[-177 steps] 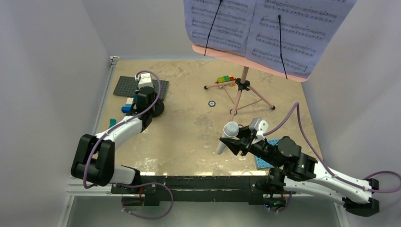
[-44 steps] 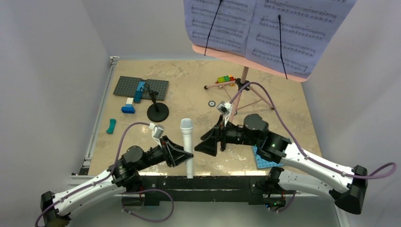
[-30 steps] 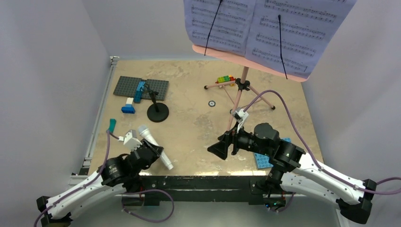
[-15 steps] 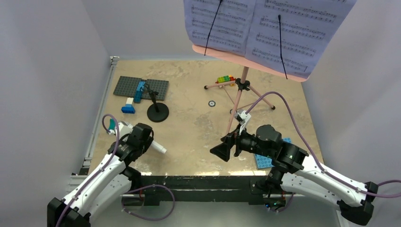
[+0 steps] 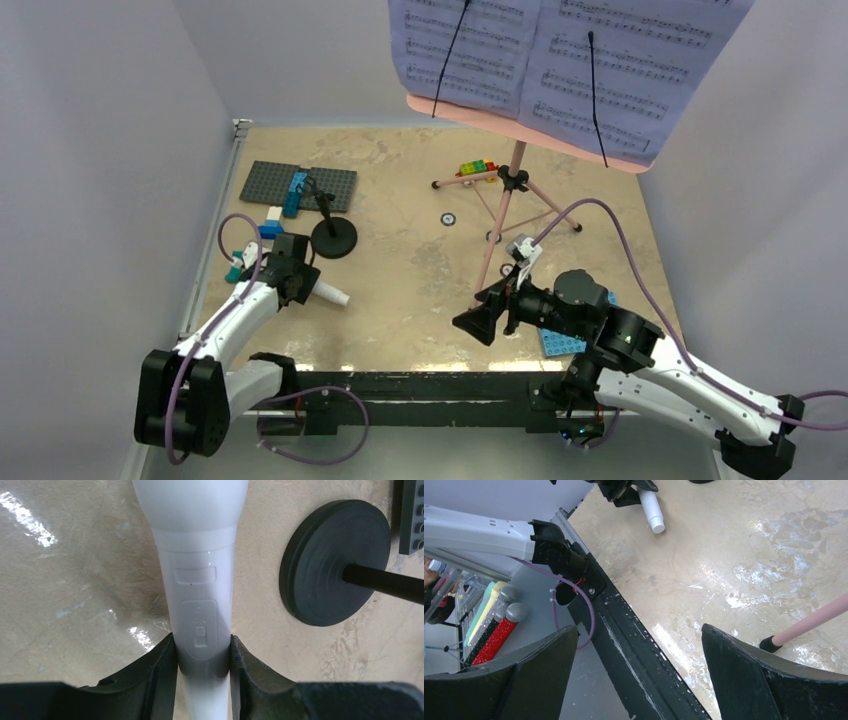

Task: Pack up the instrument practice props

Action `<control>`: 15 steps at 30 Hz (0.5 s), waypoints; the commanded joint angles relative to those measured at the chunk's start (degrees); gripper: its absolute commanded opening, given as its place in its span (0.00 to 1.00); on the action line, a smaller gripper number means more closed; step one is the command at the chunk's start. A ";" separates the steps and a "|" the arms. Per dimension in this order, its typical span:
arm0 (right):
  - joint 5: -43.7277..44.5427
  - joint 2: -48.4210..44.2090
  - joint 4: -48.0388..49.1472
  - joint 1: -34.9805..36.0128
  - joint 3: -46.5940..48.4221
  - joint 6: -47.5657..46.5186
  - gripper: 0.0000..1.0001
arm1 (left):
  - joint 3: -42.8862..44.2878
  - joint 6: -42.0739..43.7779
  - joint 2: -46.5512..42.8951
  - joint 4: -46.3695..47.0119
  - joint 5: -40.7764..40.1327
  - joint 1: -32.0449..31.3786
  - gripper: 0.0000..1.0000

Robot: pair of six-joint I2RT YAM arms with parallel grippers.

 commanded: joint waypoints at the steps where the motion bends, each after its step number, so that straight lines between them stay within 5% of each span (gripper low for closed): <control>1: 1.56 -1.76 -0.14 -0.17 -0.23 -0.98 0.99 | 3.46 1.74 3.25 4.19 2.15 2.08 0.00; 6: 2.18 -2.94 -1.71 -0.16 0.18 -1.38 0.99 | 4.44 1.74 8.21 4.30 3.32 4.90 0.02; 15: 3.40 -4.08 -3.30 -0.20 0.25 -1.83 0.99 | 3.07 3.11 12.00 6.48 4.82 7.67 0.32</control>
